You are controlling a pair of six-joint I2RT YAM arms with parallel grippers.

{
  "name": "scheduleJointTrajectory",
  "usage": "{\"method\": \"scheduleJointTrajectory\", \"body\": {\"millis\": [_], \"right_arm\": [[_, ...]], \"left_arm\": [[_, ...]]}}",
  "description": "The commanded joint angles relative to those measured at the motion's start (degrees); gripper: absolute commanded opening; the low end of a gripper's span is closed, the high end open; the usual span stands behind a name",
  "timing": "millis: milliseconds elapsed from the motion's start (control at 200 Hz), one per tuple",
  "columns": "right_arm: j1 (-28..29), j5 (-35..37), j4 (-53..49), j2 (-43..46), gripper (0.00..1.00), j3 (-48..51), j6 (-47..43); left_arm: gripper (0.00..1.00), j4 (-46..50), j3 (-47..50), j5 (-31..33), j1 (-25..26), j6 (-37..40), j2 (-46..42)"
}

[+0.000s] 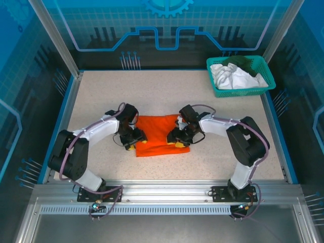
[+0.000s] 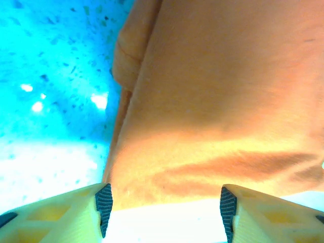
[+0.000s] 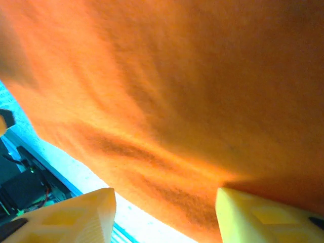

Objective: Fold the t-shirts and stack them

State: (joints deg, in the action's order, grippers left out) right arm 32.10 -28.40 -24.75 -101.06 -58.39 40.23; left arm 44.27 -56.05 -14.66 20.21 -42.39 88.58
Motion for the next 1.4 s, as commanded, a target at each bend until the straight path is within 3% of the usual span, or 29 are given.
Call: {"method": "scheduleJointTrajectory", "body": {"millis": [0,115,320,475,630,785,910,1005,1130,1285,1396], "right_arm": [[-1.2,2.5,1.4,4.3,0.58,-3.7,0.0],[-3.8,2.3,0.4,-0.3,0.50,-11.0,1.7],[-6.8,4.0,-4.3,-13.3,0.30,-23.3,3.5],[-9.8,4.3,-6.1,-20.3,0.32,-26.6,4.1],[-12.9,1.5,-5.5,-23.4,0.41,-27.7,5.5],[-12.2,-0.9,-3.9,-19.6,0.59,-28.5,4.0],[-10.8,-2.2,0.2,-11.8,0.64,-23.0,3.9],[-9.1,-3.8,1.7,-5.6,0.61,-16.9,3.3],[-5.7,-4.2,0.6,0.6,0.52,-9.1,1.5],[-2.9,-3.8,1.4,3.9,0.43,-0.9,2.0],[-2.1,-2.5,1.5,3.9,0.42,4.0,0.9]], "left_arm": [[0.54,3.3,-8.6,1.3,-4.0,1.5,-1.5],[0.46,2.2,-17.9,0.8,-4.7,3.1,5.3],[0.46,0.0,-28.3,-0.3,-4.6,7.1,19.9],[0.46,-2.5,-26.6,0.2,-6.0,7.8,25.9],[0.46,-5.2,-21.4,-2.8,-11.5,4.2,26.9],[0.56,-2.6,-23.3,-2.6,-12.5,6.2,23.9],[0.69,-1.1,-23.7,-3.7,-12.4,5.9,18.4],[0.70,-1.4,-20.5,-4.7,-11.4,4.8,11.7],[0.55,-6.2,-13.1,-10.7,-6.5,3.2,4.8],[0.50,-12.1,-4.2,-16.4,1.5,1.3,4.0],[0.49,-13.7,1.9,-14.8,4.3,1.8,5.0]]}}
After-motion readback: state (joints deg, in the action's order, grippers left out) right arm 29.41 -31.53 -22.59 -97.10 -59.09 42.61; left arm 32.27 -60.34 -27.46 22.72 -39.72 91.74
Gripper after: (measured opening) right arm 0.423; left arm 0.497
